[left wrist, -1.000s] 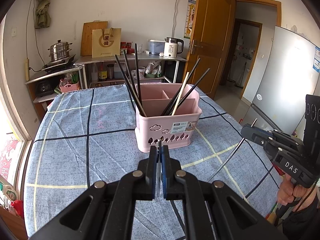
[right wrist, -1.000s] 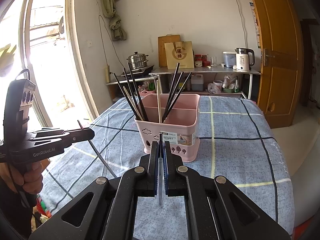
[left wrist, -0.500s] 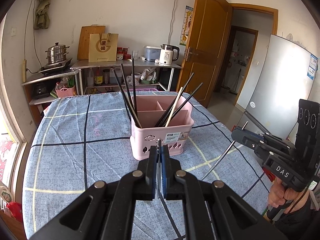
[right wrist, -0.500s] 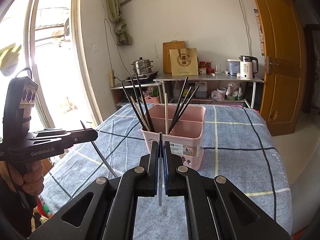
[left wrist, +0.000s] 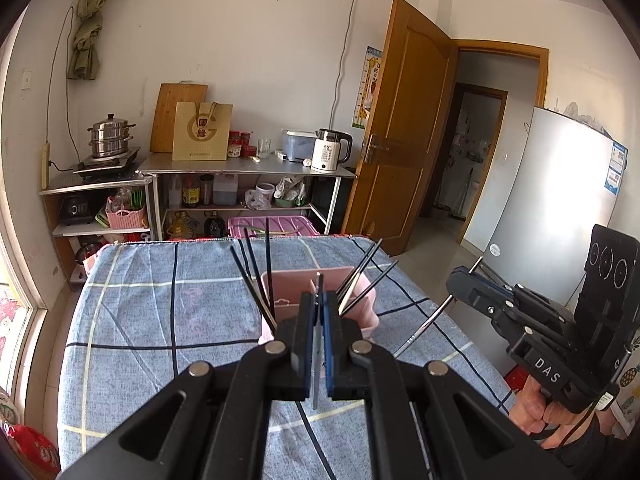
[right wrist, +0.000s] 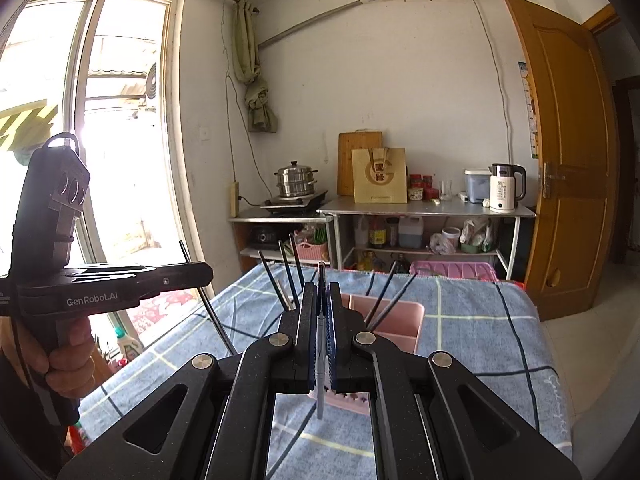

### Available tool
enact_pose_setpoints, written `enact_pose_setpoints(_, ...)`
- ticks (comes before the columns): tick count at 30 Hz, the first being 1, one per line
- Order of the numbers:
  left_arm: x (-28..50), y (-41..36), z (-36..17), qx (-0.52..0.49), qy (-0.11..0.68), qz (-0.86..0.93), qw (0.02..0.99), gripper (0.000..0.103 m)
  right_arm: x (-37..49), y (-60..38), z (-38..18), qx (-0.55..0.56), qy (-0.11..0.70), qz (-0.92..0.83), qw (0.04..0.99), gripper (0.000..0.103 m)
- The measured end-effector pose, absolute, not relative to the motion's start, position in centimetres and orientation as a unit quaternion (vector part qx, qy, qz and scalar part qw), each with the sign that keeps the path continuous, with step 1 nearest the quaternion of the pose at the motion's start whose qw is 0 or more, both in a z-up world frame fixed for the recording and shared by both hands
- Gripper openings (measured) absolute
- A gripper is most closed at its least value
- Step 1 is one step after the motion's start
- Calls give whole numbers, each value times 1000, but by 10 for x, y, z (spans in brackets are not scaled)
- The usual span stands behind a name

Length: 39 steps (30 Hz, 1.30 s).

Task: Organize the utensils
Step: 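Lift the left tool's metal chopstick over the basket while the right tool carries its own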

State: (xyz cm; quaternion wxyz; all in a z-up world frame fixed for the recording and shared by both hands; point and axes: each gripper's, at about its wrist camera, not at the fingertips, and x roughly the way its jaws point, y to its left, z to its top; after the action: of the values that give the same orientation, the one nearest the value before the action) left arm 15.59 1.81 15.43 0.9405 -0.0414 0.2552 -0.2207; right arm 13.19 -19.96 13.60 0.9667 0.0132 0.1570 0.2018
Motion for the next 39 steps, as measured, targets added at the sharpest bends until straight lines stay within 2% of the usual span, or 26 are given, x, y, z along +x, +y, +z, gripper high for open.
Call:
enact_pose_setpoints(8,191,11,170,-43,244,-217,944,5,155,-192,154,16,117,193,974,4)
enact_pose_setpoints(16,222,6,166,-52,240,-216,945,5,185,-189,150,27,112,184,976,4)
enact_pose_setpoints(31,255,9,139,-73,248,-214,942,5,215,-186,116,31,159,174,971,4)
enact_pose_setpoints(39,265,-3,92,-45,315,-207,925,5,221,-181,89,24,194,170,966,4)
